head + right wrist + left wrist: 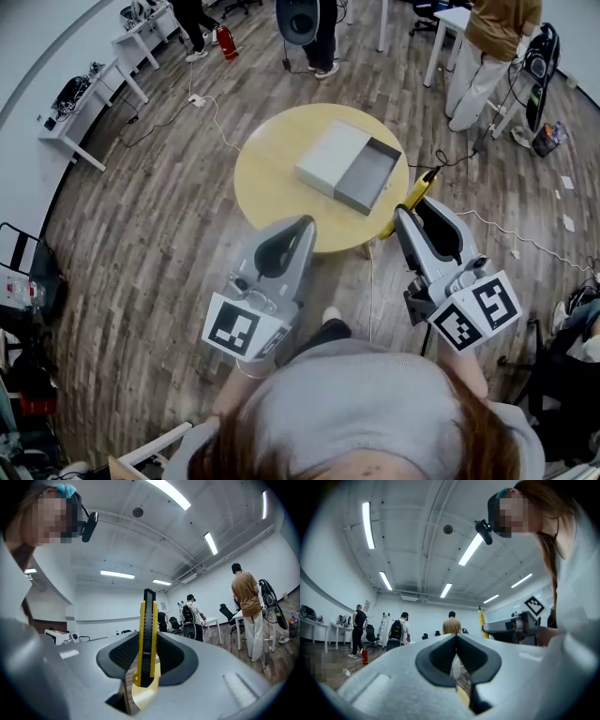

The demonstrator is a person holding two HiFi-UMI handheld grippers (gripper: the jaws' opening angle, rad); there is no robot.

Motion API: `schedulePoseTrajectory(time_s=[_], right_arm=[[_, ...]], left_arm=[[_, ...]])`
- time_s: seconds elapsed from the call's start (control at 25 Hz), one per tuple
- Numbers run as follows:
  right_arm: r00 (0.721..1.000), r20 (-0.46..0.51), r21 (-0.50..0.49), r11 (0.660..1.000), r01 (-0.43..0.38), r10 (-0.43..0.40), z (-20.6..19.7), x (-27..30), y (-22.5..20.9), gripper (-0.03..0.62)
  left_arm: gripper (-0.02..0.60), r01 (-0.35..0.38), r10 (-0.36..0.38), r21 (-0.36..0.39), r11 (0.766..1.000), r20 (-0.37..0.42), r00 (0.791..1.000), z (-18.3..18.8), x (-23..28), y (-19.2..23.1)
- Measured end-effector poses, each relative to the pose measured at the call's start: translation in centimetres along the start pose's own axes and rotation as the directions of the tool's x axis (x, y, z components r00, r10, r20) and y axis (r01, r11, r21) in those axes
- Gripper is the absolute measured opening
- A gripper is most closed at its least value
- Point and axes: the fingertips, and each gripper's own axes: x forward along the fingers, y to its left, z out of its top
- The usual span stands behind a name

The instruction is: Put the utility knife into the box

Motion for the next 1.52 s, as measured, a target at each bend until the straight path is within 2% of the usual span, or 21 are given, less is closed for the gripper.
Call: schedulePoseTrajectory(time_s=[0.28,0.76,1.24,1.52], right_arm=[[1.0,0.004,0.005,1.0,0.026,-0.026,-0.7,4.0,-1.0,0.121],[0.999,-0.034,0.009,0.999,0.04,-0.039,-1.6,7.1,-3.7,0.12],[0.999,-0.031,-0.002,0.999,0.034,-0.034,0.0,14.0,-11.3,0.12],[0.999,-0.046,0.026,0.999,0.024,-0.023,0.5,18.6,-16.3,0.12]], left_arm=[[0.003,0.034,-0.035,-0.019,0.999,-0.015,0.999,-1.6,1.8,3.9],[0.003,0.053,-0.054,-0.049,0.997,-0.023,0.998,-3.5,5.6,6.5],[0.003,0.061,-0.062,-0.042,0.997,-0.015,0.998,-5.1,14.2,11.9],[0.003,0.048,-0.048,-0.037,0.998,-0.019,0.999,-6.1,19.6,15.4]])
